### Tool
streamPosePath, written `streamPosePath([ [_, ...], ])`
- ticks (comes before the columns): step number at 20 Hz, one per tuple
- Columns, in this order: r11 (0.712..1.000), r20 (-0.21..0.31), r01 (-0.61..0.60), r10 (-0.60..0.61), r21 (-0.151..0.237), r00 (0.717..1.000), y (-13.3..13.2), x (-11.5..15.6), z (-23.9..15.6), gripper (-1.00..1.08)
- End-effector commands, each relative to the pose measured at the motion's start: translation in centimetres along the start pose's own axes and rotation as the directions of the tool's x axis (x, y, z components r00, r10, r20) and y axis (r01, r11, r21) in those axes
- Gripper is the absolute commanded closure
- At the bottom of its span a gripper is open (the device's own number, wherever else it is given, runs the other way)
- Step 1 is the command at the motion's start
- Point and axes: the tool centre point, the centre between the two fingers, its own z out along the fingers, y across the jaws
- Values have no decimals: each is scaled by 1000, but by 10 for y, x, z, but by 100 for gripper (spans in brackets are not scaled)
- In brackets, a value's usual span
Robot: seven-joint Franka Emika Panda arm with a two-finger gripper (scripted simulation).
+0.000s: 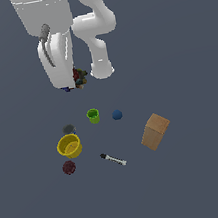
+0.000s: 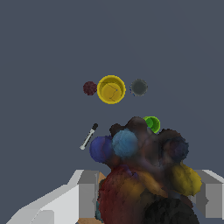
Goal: Pick up a designated object from a clutter of objects.
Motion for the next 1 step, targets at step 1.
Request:
streamPosePath([
  [1,1000,0,1,-1,0,1000,0,0,-2,108],
])
